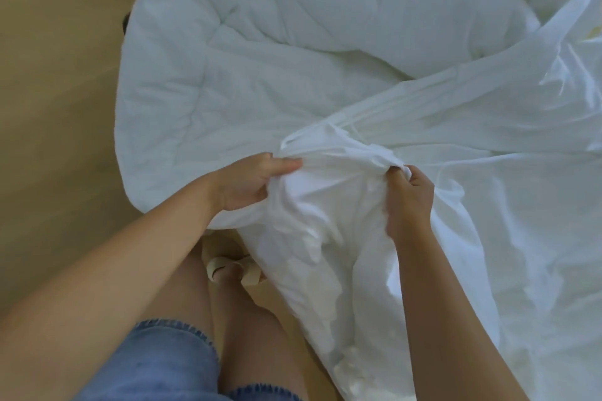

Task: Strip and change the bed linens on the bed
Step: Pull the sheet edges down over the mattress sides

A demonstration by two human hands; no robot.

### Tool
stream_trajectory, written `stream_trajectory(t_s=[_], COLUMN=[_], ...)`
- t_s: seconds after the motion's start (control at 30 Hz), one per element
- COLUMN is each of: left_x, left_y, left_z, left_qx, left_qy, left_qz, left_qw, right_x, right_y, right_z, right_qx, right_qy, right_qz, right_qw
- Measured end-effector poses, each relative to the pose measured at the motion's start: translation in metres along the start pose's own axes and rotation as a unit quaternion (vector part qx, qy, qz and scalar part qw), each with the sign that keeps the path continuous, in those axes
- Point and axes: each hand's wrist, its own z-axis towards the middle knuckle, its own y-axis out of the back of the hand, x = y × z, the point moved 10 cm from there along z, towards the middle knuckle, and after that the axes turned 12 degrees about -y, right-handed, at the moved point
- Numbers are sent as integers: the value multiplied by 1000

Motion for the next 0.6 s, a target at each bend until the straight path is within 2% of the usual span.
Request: stream_trajectory(t_s=[0.07, 0.1, 0.13, 0.17, 0.2, 0.27, 0.3, 0.33, 0.37, 0.4, 0.43, 0.5, 0.53, 0.6], left_x=[-5, -9, -12, -10, -3, 12, 13, 12, 8, 3, -4, -27, -39, -50], left_y=[7, 9, 10, 8, 8, 21, 26, 28, 29, 29, 29, 31, 35, 50], left_z=[-9, -15, -20, -25, -30, -30, -28, -25, -25, -25, -25, -25, -26, -28], left_qx=[-6, 11, 45, 96, 145, 180, 176, 166, 152, 137, 113, 25, -25, -117], left_qy=[2, 9, 20, 45, 83, 154, 167, 165, 153, 135, 107, 22, -24, -86], left_qz=[-88, -90, -37, 68, 195, 408, 466, 495, 501, 480, 431, 253, 132, -62], left_qw=[996, 996, 998, 992, 966, 882, 850, 837, 838, 856, 889, 967, 991, 987], right_x=[6, 8, 8, 6, 5, 1, 1, 1, 1, 1, 2, 3, 3, -10], right_y=[-5, -6, -7, -7, -7, -4, 0, 4, 10, 14, 17, 12, 4, -24], right_z=[1, 1, 1, 2, 2, 5, 7, 9, 11, 13, 14, 10, 3, -17], right_qx=[13, 16, 15, 10, 6, -5, -13, -23, -32, -41, -48, -47, -37, 33], right_qy=[14, 19, 21, 19, 17, 10, 7, 5, 1, -4, -6, 14, 37, 75], right_qz=[-20, -27, -28, -25, -23, -24, -24, -20, -14, -6, 2, 8, -17, -79], right_qw=[1000, 999, 999, 999, 1000, 1000, 1000, 1000, 999, 999, 999, 999, 998, 994])
